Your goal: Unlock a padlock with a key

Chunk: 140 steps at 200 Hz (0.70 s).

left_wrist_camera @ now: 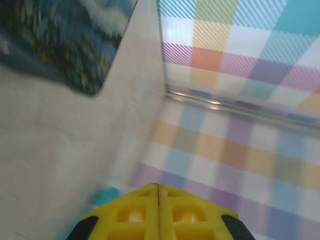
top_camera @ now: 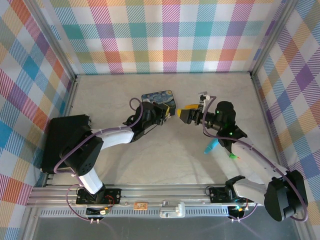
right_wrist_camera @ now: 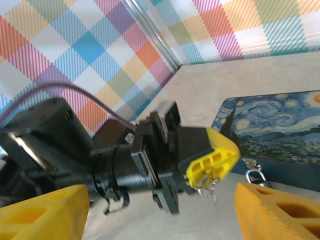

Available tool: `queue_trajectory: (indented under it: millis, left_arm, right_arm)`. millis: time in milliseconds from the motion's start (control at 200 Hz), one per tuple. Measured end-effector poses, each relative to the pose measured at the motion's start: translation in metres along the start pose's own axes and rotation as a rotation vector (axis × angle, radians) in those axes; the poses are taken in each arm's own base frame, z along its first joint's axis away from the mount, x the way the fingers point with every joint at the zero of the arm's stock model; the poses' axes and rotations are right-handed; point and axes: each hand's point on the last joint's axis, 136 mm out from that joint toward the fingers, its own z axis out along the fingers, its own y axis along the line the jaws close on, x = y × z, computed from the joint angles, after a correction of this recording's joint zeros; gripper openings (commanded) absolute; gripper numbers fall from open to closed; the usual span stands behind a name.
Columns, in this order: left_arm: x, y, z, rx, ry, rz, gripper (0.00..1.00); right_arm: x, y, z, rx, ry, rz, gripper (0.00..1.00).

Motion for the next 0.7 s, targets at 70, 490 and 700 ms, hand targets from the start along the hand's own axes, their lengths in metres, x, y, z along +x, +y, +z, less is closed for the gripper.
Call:
queue_trajectory:
  millis: [70,490,700]
  left_arm:
    - [-0.005,-0.016,-0.006,-0.017,-0.022,0.181,0.00]
    - [0.012,-0.058,-0.051,0.100,0.017,0.854,0.00]
    - [0.021,-0.058,-0.061,0.160,0.042,0.934,0.00]
  right_arm:
    - [0.005,-0.006,0.000,0.027,0.018,0.010,0.78]
    - [0.034,-0.013,0.021,-0.064,0.109,0.144,0.65]
    - [0.024,0.009,0.029,-0.196,0.081,0.170,0.59]
